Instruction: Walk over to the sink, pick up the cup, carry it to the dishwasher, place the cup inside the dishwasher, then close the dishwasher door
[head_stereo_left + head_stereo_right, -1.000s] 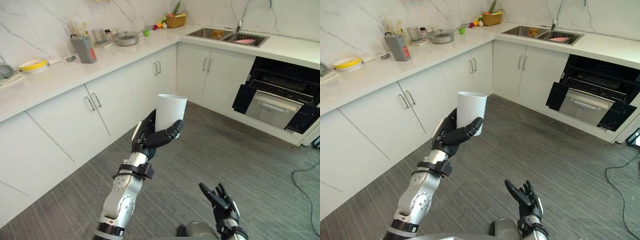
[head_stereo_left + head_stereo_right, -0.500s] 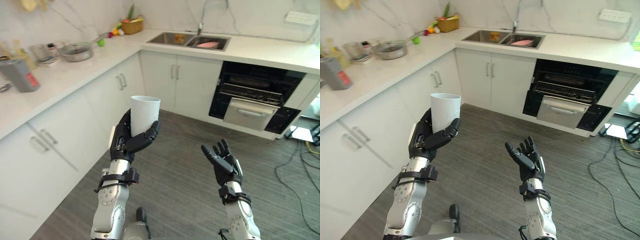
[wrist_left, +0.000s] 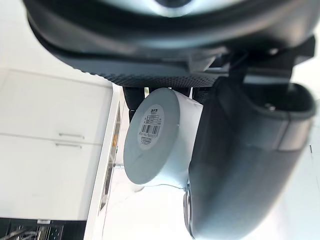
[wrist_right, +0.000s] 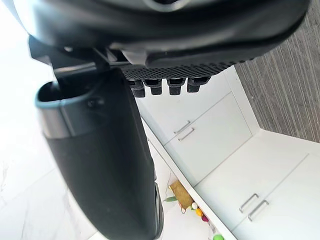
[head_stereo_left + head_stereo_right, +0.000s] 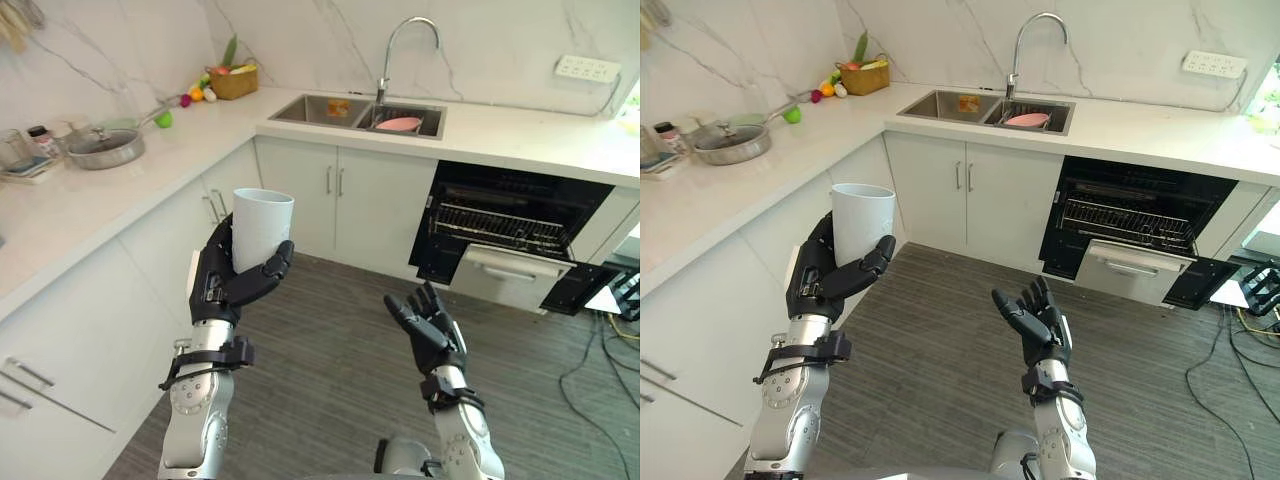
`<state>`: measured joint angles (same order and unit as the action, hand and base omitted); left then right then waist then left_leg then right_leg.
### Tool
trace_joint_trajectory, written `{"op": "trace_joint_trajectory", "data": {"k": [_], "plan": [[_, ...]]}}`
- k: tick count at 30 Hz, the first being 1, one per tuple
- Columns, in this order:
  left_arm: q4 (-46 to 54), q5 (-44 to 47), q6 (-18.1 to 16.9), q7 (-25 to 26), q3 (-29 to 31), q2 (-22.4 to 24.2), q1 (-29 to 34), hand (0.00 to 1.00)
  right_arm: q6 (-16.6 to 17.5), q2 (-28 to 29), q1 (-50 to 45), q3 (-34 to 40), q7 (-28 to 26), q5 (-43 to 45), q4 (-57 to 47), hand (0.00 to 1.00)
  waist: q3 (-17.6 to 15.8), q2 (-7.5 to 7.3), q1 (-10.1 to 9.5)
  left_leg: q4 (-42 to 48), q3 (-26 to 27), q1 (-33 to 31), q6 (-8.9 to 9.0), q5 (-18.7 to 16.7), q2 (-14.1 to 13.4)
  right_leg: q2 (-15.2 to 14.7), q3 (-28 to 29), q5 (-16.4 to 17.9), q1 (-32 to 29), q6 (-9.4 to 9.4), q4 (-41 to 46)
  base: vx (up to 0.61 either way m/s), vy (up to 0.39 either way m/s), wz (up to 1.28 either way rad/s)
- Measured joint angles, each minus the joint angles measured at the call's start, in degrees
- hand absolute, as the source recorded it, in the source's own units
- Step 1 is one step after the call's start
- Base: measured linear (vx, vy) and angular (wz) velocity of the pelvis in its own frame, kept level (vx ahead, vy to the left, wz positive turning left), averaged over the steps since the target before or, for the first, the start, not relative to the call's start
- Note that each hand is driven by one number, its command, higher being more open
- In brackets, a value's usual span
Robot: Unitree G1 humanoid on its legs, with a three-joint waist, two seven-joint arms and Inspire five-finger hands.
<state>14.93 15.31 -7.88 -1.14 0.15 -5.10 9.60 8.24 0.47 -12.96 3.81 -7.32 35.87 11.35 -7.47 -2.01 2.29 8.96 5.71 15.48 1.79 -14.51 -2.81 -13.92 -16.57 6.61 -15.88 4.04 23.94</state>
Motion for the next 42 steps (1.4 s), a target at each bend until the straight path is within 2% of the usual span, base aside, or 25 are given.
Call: {"op": "trace_joint_trajectory", "data": {"k": [1,2,3,4,6,9,12,13,15,17,19,20,22,24,25,26,27,28,33,36,38,39,40,41,42], "plan": [[0.2,2.3,0.6,-0.8,-0.7,-0.3,0.6,0.0,0.1,-0.4,-1.5,0.1,-0.3,0.0,-0.9,1.0,0.1,-0.26,0.53,-0.6,-1.0,2.3,0.96,-1.6,0.1,0.9,-0.7,-11.4,2.2,-2.8,-6.7,0.5,-0.239,0.07],[0.1,3.2,1.3,-1.0,-1.4,0.2,0.8,0.0,0.2,-1.2,-2.1,0.6,-0.3,0.0,-1.1,1.0,0.0,0.94,0.45,-0.8,-1.9,3.3,0.42,-2.3,-0.6,1.9,-0.7,-12.4,2.7,-4.46,-6.4,0.53,-0.193,-0.12],[0.0,4.0,1.9,-1.3,-3.1,1.6,1.3,0.0,0.2,-2.8,-2.6,1.0,-0.2,0.0,-1.1,1.0,-0.3,3.46,0.17,-0.3,-1.7,4.2,0.2,-2.3,-2.3,4.1,-0.4,-10.2,2.6,-5.36,-4.7,0.49,-0.149,-0.33],[-0.2,4.1,1.9,-1.4,-4.3,2.6,1.1,0.0,0.2,-2.9,-2.6,0.8,-0.2,0.0,-1.9,1.0,-0.5,4.31,0.3,1.1,-0.1,4.6,0.83,-1.5,-3.2,4.9,0.2,-7.2,1.9,-5.99,-1.3,0.53,-0.172,-0.42],[-0.4,4.7,1.9,-1.5,-6.4,4.0,1.1,0.0,0.2,-2.1,-3.8,0.1,-0.2,-0.1,-6.5,1.0,-0.5,4.47,0.47,4.4,2.4,5.1,1.61,-0.5,-4.6,6.1,0.6,-2.9,1.5,-6.61,2.8,0.45,-0.178,-0.37],[-0.9,5.1,1.7,-1.2,-8.8,4.2,1.1,0.0,0.8,-1.3,-3.4,0.1,-0.3,-1.0,-9.8,1.0,-0.3,4.52,0.55,15.6,5.6,1.3,1.81,2.0,-7.3,7.6,0.3,-0.2,3.4,-6.88,2.3,0.34,-0.147,-0.17],[-2.6,4.9,1.6,-0.6,-10.0,5.3,1.5,0.0,1.6,-1.7,-3.7,0.8,-1.5,-1.2,-10.6,1.0,0.1,5.41,0.7,39.5,7.4,-9.7,4.99,19.0,-15.2,10.7,-1.3,0.8,11.6,-7.22,-4.7,0.39,-0.115,0.15],[-3.4,4.8,1.5,0.0,-10.0,6.2,1.7,0.0,2.2,-2.1,-3.9,1.4,-1.9,-1.2,-10.6,1.0,0.4,5.99,0.54,50.1,7.5,-15.1,5.88,20.8,-18.6,12.1,-1.9,0.8,15.5,-7.25,-8.3,0.49,-0.075,0.2],[-4.2,4.8,1.5,0.2,-9.9,6.5,1.7,0.0,3.4,-2.4,-3.8,2.3,-2.7,-1.2,-10.6,1.0,0.6,5.7,0.16,57.6,9.5,-21.1,4.45,16.3,-20.0,12.6,-2.3,0.5,20.8,-7.74,-12.5,0.38,-0.052,0.11],[-4.6,4.9,1.5,0.1,-9.0,5.9,2.2,0.0,4.2,-2.6,-2.0,2.2,-2.8,-0.9,-10.6,1.0,1.4,5.7,-0.36,46.6,13.5,-25.0,0.64,8.4,-18.4,12.1,-1.2,0.3,24.8,-7.3,-16.2,0.36,-0.011,-0.22],[-4.6,5.0,1.5,-0.2,-8.6,5.7,3.1,0.0,4.2,-2.8,0.0,1.0,-2.5,-0.6,-10.5,1.0,1.5,5.4,-1.81,27.1,13.5,-24.6,1.29,7.1,-14.4,10.3,1.8,0.2,25.6,-6.64,-16.6,0.37,0.083,-0.73],[-4.6,5.0,1.5,-0.6,-8.8,5.7,4.0,0.0,4.2,-3.0,1.2,-0.2,-2.2,-0.7,-10.4,1.0,1.6,5.29,-2.55,15.0,11.9,-24.4,2.16,7.9,-11.9,8.8,3.7,0.3,25.9,-6.48,-17.0,0.36,0.143,-0.86],[-4.1,5.0,1.5,-1.7,-9.7,5.7,5.7,0.0,4.2,-3.1,1.5,-2.0,-1.3,-1.1,-10.4,1.0,1.5,5.11,-2.79,2.9,11.7,-24.4,3.88,12.0,-10.9,6.5,5.1,1.3,27.0,-4.66,-16.7,0.34,0.206,-0.59],[-3.9,5.5,1.5,-3.6,-11.4,5.6,7.0,0.0,4.3,-3.3,-1.0,-2.0,-1.0,-1.3,-10.4,1.0,1.7,5.51,-2.73,0.1,12.5,-24.5,2.94,18.9,-10.6,4.2,5.3,5.2,30.2,0.79,-15.4,0.43,0.365,-0.29],[-3.8,5.7,1.2,-4.4,-12.2,5.8,7.7,0.0,4.3,-4.3,-2.4,-2.0,-0.6,-1.3,-10.4,1.0,2.7,6.96,-2.75,0.9,12.3,-24.4,0.01,25.2,-11.2,4.2,5.8,7.4,31.1,2.86,-14.1,0.38,0.414,-0.27],[-3.6,6.2,0.8,-4.9,-12.9,5.6,8.5,0.0,4.3,-4.9,-3.2,-2.1,-0.6,-1.3,-9.3,1.0,4.1,7.66,-2.65,2.2,13.2,-23.7,2.25,23.7,-12.1,4.0,6.8,9.7,31.2,4.22,-12.4,0.42,0.456,-0.48],[-3.9,7.3,-0.3,-5.5,-12.3,1.5,8.4,0.0,3.4,-2.0,-3.7,-3.1,0.1,-1.3,-6.6,1.0,4.3,2.84,-2.61,4.2,15.5,-22.9,1.27,20.2,-8.3,-1.0,6.9,10.7,30.3,4.22,-10.2,0.42,0.403,-0.53],[-4.0,7.4,-0.8,-5.6,-10.5,0.2,7.7,0.0,3.4,-0.8,-3.6,-4.2,-0.1,-1.4,-6.4,1.0,4.1,0.81,-1.96,5.3,16.6,-23.3,0.33,18.5,-6.9,-2.8,7.0,9.9,29.8,4.22,-10.9,0.37,0.337,-0.36],[-4.3,7.1,-1.5,-6.0,-10.9,1.3,3.9,0.0,3.5,-1.9,-2.5,-1.5,0.9,-1.0,-5.0,1.0,4.2,0.79,-1.11,9.6,7.2,-27.0,-0.58,12.6,-1.2,-4.6,6.0,6.0,29.5,3.37,-9.0,0.17,0.218,0.28],[-4.3,7.0,-1.6,-6.4,-11.2,1.6,0.5,0.0,3.5,-1.4,-0.9,1.0,3.3,-0.4,-3.4,1.0,3.6,0.3,-0.53,8.3,6.0,-24.7,-1.64,12.0,1.5,-8.3,7.2,2.4,21.7,2.03,9.0,0.14,0.189,0.18],[-4.2,5.7,-1.6,-6.0,-11.3,1.3,-0.4,0.0,3.5,-1.3,-0.6,1.0,4.6,-0.7,-3.0,1.0,2.3,-0.55,-0.8,6.6,9.1,-17.9,-3.1,10.5,2.8,-13.7,6.7,-7.6,17.5,1.55,21.0,0.18,0.149,-0.51],[-4.0,5.4,-1.6,-5.7,-11.3,1.3,-0.5,0.0,3.5,-1.3,-0.4,0.7,4.7,-0.8,-2.8,1.0,2.3,-0.02,-0.8,5.9,9.9,-16.4,-3.43,9.9,2.7,-14.4,6.0,-9.8,17.1,0.82,22.1,0.19,0.127,-0.92],[-3.3,4.9,-1.6,-4.8,-10.7,1.3,-0.6,0.0,3.5,-1.1,0.4,-0.2,4.6,-1.4,-2.3,1.0,2.4,1.15,-0.68,4.8,12.3,-14.4,-4.15,8.6,1.7,-14.9,4.4,-8.7,14.7,0.44,24.1,0.16,0.097,-1.09],[-2.8,4.8,-2.3,-3.5,-10.0,1.3,-1.4,0.0,3.5,-0.8,1.4,-1.0,3.9,-1.6,-1.9,1.0,2.1,1.36,-0.65,4.0,14.3,-13.8,-4.86,7.5,0.3,-13.6,1.2,-1.8,10.1,-0.97,25.7,0.15,0.073,-1.06],[-2.8,4.8,-2.4,-3.0,-9.7,1.3,-1.9,0.0,3.5,-0.6,1.5,-1.0,3.6,-2.0,-2.0,1.0,1.9,1.52,-0.56,3.5,14.8,-13.6,-4.73,7.2,-0.3,-12.3,-0.7,1.1,8.2,-0.9,25.5,0.15,0.029,-0.81]]}}
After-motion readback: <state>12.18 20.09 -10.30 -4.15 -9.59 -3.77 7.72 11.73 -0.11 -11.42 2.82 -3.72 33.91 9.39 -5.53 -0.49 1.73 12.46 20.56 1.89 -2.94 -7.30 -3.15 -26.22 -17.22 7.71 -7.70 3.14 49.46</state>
